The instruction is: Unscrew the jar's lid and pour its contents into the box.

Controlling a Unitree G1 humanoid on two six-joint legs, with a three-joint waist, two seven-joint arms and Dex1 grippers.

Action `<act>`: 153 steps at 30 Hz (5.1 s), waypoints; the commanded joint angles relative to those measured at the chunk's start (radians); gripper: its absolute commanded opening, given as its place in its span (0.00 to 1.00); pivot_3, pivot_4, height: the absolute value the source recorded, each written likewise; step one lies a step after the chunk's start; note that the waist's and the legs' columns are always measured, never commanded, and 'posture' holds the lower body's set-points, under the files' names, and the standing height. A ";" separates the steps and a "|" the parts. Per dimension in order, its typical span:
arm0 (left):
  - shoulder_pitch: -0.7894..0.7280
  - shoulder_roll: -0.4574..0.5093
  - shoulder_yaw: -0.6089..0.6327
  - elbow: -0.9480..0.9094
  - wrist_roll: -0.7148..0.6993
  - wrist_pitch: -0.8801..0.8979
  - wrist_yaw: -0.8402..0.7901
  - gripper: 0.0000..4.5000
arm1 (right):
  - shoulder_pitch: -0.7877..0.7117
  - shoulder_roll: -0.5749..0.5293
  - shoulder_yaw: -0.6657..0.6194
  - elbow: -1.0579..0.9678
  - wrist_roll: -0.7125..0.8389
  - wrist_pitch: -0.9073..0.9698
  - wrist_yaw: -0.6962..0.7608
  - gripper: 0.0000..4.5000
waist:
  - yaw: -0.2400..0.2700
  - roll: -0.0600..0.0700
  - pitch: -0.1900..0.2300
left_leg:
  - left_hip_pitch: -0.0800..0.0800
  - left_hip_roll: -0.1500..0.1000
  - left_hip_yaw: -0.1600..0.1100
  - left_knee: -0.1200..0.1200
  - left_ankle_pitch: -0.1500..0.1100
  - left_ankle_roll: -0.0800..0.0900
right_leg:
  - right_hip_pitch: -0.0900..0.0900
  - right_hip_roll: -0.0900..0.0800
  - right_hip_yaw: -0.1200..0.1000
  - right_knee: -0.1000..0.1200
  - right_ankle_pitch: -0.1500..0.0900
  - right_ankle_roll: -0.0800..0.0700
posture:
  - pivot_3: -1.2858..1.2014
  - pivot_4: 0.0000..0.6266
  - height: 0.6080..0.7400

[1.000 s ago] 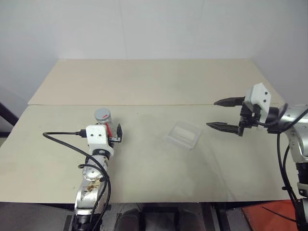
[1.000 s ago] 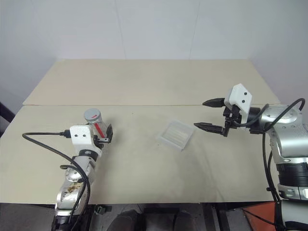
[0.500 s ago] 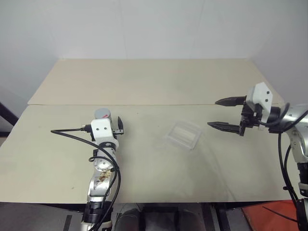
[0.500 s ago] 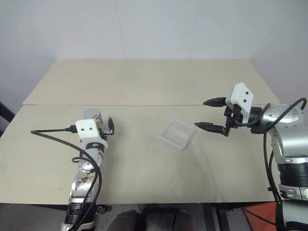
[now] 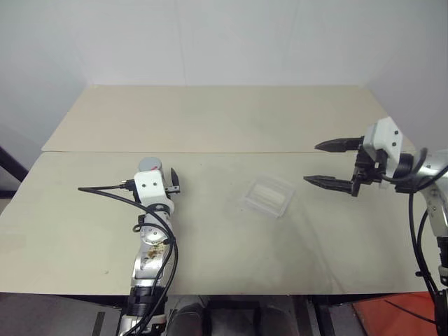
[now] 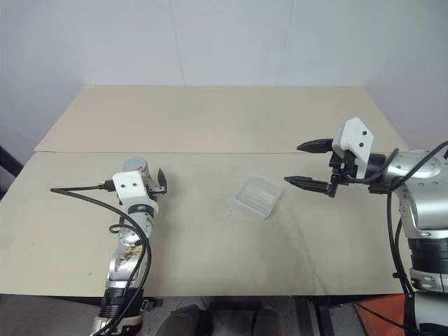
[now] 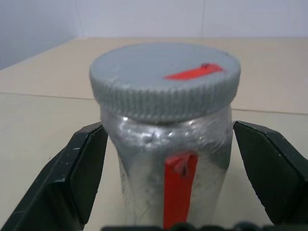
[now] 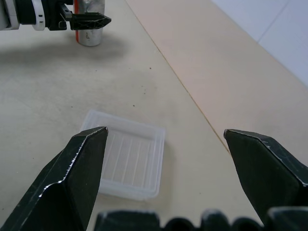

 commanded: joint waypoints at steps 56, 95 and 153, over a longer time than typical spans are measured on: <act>-0.474 0.553 -0.071 0.322 -0.537 0.069 -1.513 0.47 | -0.057 0.125 -0.023 -0.186 0.180 0.225 -0.114 1.00 | -0.003 0.000 0.000 | -0.004 -0.001 -0.004 0.001 0.002 -0.003 | 0.001 0.004 -0.008 0.001 0.000 0.001 | 0.52 0.24 1.00; -0.583 0.376 -0.122 0.442 -0.497 -0.027 -1.626 0.47 | -0.333 0.462 0.233 -0.230 0.152 0.390 -0.338 1.00 | -0.027 0.000 0.000 | -0.015 -0.002 -0.005 0.003 0.003 -0.004 | -0.013 0.005 -0.009 0.008 0.000 0.000 | 0.52 0.24 1.00; -0.518 0.404 -0.126 0.306 -0.542 0.020 -1.672 0.47 | -0.669 0.603 0.429 0.691 0.076 -0.207 0.416 0.61 | -0.052 0.001 0.000 | -0.012 -0.001 -0.005 0.003 0.004 -0.005 | -0.013 0.004 -0.007 0.013 0.000 0.000 | 0.52 0.24 1.00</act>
